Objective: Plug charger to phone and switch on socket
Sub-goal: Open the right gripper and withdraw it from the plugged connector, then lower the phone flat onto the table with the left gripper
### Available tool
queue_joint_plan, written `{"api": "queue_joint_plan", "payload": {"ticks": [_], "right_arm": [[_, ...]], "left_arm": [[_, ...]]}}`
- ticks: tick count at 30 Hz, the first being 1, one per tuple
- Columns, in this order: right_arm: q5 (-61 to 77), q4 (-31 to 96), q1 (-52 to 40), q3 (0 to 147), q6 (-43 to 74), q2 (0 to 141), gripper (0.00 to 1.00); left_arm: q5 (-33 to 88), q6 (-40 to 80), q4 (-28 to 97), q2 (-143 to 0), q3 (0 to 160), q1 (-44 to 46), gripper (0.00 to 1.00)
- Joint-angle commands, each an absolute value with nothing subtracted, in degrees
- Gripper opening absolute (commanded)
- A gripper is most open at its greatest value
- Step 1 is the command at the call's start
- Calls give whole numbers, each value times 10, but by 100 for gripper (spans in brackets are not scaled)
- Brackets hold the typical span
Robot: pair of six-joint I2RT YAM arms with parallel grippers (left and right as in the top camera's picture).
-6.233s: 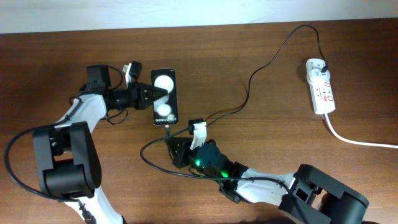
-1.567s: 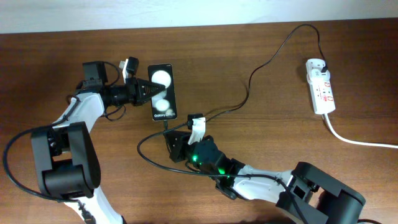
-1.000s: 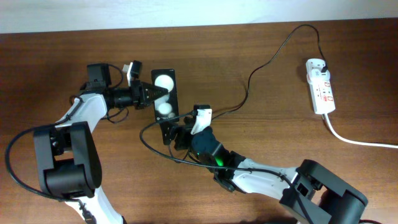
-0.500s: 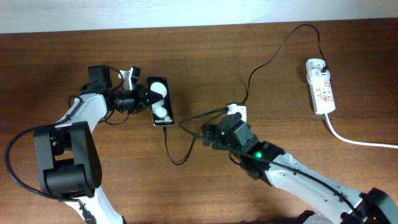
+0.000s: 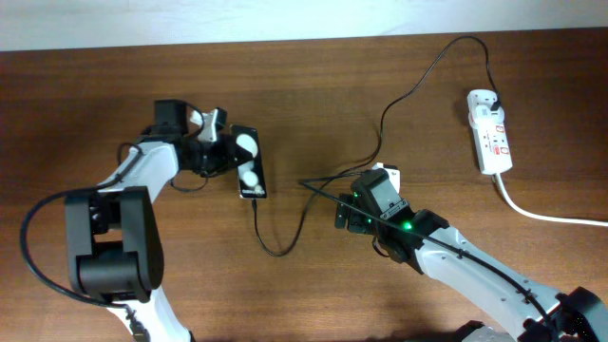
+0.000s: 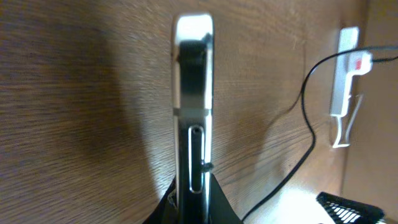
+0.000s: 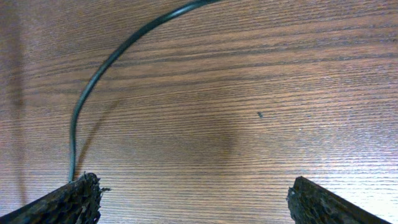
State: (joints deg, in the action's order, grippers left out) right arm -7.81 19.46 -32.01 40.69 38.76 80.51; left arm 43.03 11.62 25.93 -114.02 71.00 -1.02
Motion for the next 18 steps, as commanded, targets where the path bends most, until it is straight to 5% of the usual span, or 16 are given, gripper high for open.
{"api": "queue_joint_plan", "payload": {"ticks": [1,18], "right_arm": [[-77,193,-318,406,383,800,99],[-77,193,-318,406,383,800,99]], "left_arm": [[399,111,267,-1142,706,16,0],[279,111,303,-1142,705,86,0]]}}
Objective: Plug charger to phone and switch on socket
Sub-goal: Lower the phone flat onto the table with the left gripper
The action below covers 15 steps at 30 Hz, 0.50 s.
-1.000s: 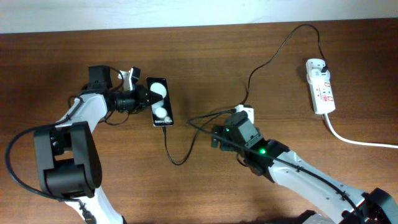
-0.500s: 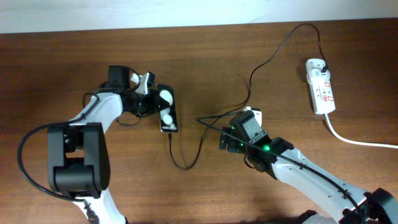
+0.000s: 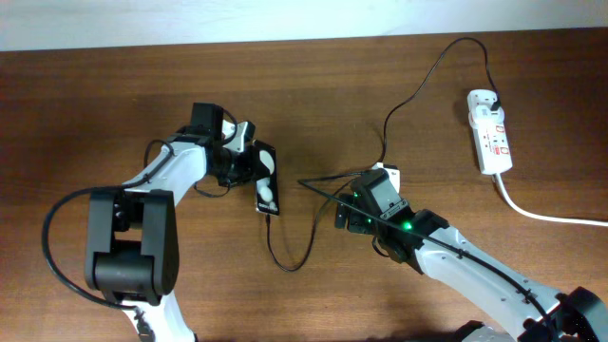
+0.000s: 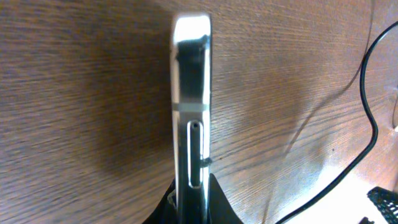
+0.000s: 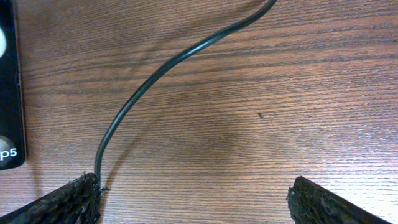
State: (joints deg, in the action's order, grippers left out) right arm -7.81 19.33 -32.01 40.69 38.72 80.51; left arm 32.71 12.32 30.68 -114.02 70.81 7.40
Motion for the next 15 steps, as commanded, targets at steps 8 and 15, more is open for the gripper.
{"api": "queue_joint_plan", "payload": {"ticks": [8,15], "right_arm": [[-77,193,-318,406,383,800,98],[-77,193,-318,406,383,800,99]], "left_arm": [[241,113,300,-1142,705,101,1],[242,113,298,-1142,705,101,2]]}}
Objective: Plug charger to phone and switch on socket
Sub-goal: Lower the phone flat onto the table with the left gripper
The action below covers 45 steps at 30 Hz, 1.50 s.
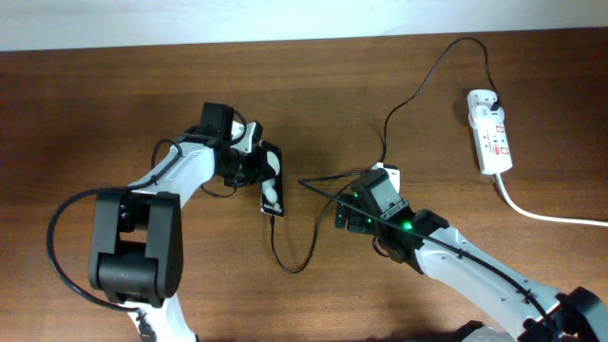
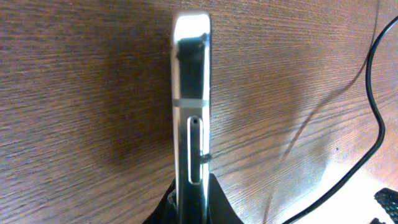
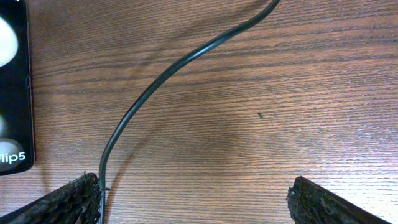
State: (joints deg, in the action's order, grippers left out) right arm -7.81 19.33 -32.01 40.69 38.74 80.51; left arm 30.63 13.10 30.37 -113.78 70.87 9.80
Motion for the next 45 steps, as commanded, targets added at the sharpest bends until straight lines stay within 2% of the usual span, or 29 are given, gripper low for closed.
{"api": "queue_joint_plan", "payload": {"ticks": [1,15,20,24,26,30,32,41,45], "right_arm": [[-77,193,-318,406,383,800,98],[-77,193,-318,406,383,800,99],[-77,193,-318,406,383,800,99],[-77,193,-318,406,383,800,99],[-77,193,-318,406,383,800,99],[-77,193,-318,406,383,800,99],[-77,193,-318,406,383,800,99],[-77,193,-318,406,383,800,99],[-77,193,-318,406,383,800,99]], "left_arm": [[242,113,297,-1142,705,101,2],[241,113,294,-1142,705,101,5],[240,113,294,-1142,705,101,13],[227,113,294,-1142,705,101,12],[227,113,294,-1142,705,101,17],[216,113,295,-1142,705,101,19],[192,113,295,-1142,705,101,17],[192,113,296,-1142,705,101,35],[192,113,296,-1142,705,101,40]]}}
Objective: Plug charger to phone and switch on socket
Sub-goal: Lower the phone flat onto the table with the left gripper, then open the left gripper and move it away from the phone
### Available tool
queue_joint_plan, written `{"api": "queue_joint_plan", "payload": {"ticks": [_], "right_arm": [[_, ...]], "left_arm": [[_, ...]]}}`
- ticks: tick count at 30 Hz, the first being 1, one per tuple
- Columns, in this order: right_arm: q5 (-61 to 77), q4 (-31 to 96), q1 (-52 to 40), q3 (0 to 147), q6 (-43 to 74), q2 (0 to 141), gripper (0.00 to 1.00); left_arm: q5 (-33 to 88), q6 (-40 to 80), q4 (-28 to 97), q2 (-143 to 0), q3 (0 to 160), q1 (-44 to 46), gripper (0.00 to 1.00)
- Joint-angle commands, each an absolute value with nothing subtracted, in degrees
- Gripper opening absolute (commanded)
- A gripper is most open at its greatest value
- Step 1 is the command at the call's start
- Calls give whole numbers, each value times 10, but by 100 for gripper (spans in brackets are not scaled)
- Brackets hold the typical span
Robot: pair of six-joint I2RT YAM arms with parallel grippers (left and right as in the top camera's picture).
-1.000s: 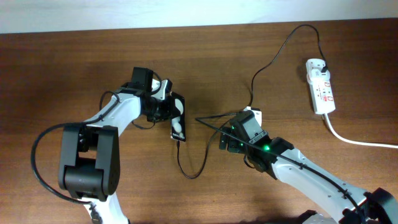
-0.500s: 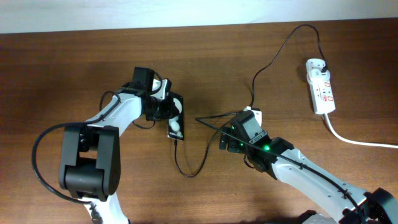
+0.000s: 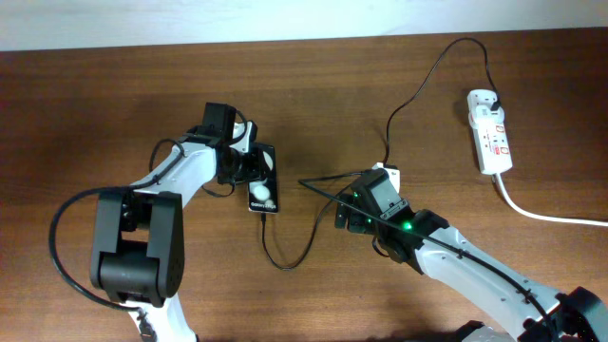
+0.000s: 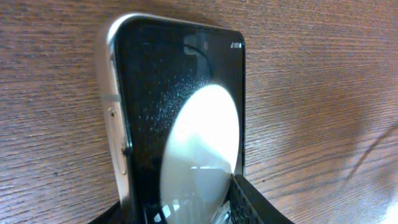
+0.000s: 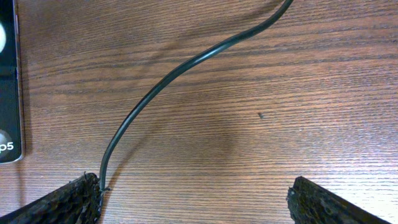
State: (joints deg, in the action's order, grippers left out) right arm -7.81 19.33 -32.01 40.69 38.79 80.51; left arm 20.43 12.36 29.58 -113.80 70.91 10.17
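Observation:
The black phone (image 3: pixel 262 195) lies flat on the wooden table, screen up, with white shapes on its display (image 4: pixel 186 112). My left gripper (image 3: pixel 249 163) stands open at the phone's far end, one finger (image 4: pixel 249 199) on each side of it. A black charger cable (image 3: pixel 285 264) leaves the phone's near end, loops across the table and runs up to the white power strip (image 3: pixel 491 131) at the far right. My right gripper (image 5: pixel 199 205) rests open on the table at the centre; the cable (image 5: pixel 174 74) passes right beside its left fingertip. The phone's edge (image 5: pixel 7 93) shows at that view's left border.
A thick white cord (image 3: pixel 551 217) leaves the power strip toward the right edge. The right arm (image 3: pixel 456 256) stretches from the bottom right to the table's middle. The cable loop lies between the two arms.
The left gripper has opened. The phone, held on its edge before, now lies flat with its screen up, slightly further left. The right gripper has not moved.
The left gripper first held the phone on its edge at the left of the table, cable trailing. At the following two moments it held the phone further right, closer to the right gripper. Now the phone lies flat between the opened fingers. The right arm stayed still throughout.

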Motion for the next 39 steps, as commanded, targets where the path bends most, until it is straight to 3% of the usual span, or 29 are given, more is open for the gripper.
{"api": "queue_joint_plan", "payload": {"ticks": [1,39], "right_arm": [[-77,193,-318,406,383,800,99],[-77,193,-318,406,383,800,98]], "left_arm": [[192,113,296,-1142,705,101,41],[192,113,297,-1142,705,101,43]]}}
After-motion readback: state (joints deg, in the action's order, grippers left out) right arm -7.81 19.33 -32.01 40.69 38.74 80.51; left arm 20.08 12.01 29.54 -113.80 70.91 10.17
